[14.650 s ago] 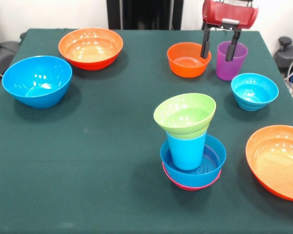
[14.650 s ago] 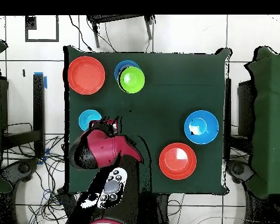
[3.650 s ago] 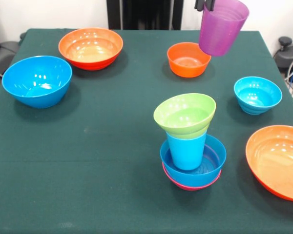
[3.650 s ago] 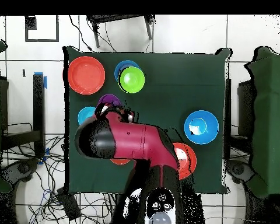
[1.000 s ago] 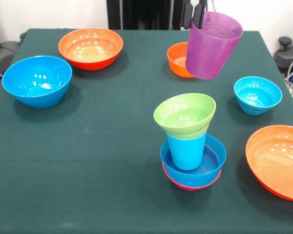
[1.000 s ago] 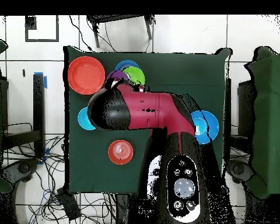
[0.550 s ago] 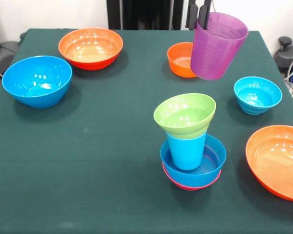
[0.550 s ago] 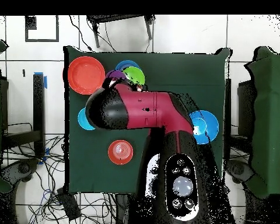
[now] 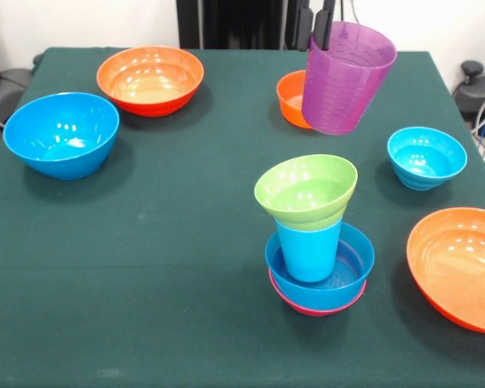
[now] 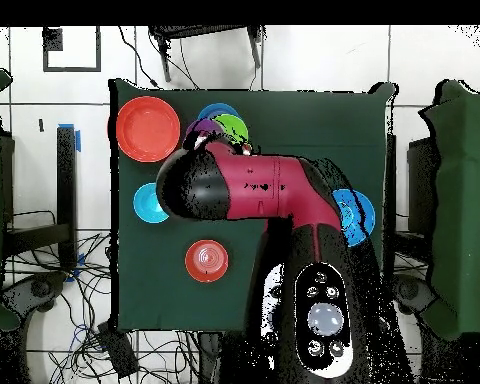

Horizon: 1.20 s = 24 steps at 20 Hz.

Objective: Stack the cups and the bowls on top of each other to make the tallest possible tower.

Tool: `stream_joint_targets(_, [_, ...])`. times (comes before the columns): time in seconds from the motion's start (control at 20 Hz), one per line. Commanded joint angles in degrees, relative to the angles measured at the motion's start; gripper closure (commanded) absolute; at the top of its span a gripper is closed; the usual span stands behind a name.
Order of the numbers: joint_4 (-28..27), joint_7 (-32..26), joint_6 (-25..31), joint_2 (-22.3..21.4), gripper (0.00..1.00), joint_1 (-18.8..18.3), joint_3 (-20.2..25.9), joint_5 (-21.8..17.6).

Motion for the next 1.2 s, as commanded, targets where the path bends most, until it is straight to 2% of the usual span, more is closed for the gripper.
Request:
stream_joint_targets(0.05, [-3.2, -8.8, 8.8, 4.6, 1.0, -0.7, 5.3, -4.6])
stream_joint_targets(0.4, [-3.4, -8.5, 8.1, 4.8, 1.0, -0.1, 4.6, -5.2])
stream_joint_targets(0.6, [-4.4, -8.4, 7.0, 6.3, 1.0, -0.2, 4.5, -5.6])
stream_joint_targets(0.8, [-5.0, -6.6, 6.1, 6.9, 1.0, 1.2, 3.3, -6.1])
stream_joint_targets(1.2, [-5.1, -8.1, 4.9, 7.6, 1.0, -0.1, 4.2, -5.9])
